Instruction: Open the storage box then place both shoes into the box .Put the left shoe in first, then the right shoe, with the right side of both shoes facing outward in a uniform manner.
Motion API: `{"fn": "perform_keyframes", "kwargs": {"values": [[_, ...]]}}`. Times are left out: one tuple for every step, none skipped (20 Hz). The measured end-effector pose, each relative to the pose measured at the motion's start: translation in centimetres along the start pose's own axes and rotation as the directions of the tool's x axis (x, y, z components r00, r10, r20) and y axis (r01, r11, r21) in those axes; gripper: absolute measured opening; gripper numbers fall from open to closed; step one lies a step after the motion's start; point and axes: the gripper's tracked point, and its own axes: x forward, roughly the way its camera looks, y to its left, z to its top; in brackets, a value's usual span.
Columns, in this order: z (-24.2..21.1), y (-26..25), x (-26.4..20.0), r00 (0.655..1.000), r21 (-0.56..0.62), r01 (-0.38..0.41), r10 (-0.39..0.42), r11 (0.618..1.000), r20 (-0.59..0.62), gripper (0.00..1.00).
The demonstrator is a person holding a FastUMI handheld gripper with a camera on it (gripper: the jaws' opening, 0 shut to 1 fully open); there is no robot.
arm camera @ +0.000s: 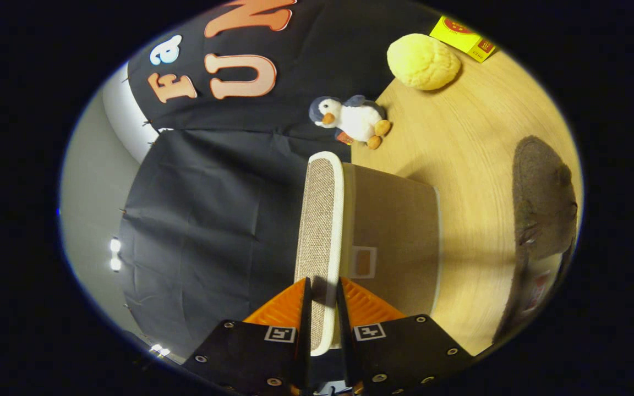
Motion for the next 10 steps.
{"fn": "perform_keyframes", "kwargs": {"values": [[0.1, 0.3, 0.2, 1.0, -0.007, 0.001, -0.001, 1.0, -0.001, 0.24], [-0.1, 0.8, 0.3, 1.0, -0.01, -0.008, 0.008, 1.0, -0.006, 0.24], [0.0, 1.7, 0.3, 1.0, -0.01, -0.03, 0.029, 1.0, -0.003, 0.24], [0.3, 2.7, 0.3, 0.999, 0.0, -0.054, 0.054, 0.999, 0.007, 0.24], [0.6, 3.8, 0.3, 0.997, 0.013, -0.082, 0.081, 0.997, 0.016, 0.24], [0.7, 5.0, 0.3, 0.994, 0.021, -0.106, 0.105, 0.994, 0.024, 0.24], [0.8, 6.3, 0.5, 0.992, 0.009, -0.123, 0.123, 0.992, 0.027, 0.24], [0.8, 7.4, 0.8, 0.991, -0.014, -0.13, 0.13, 0.991, 0.026, 0.24], [0.8, 8.4, 1.3, 0.991, -0.04, -0.131, 0.132, 0.991, 0.022, 0.24], [0.6, 9.5, 1.8, 0.99, -0.062, -0.138, 0.139, 0.989, 0.015, 0.24]]}}
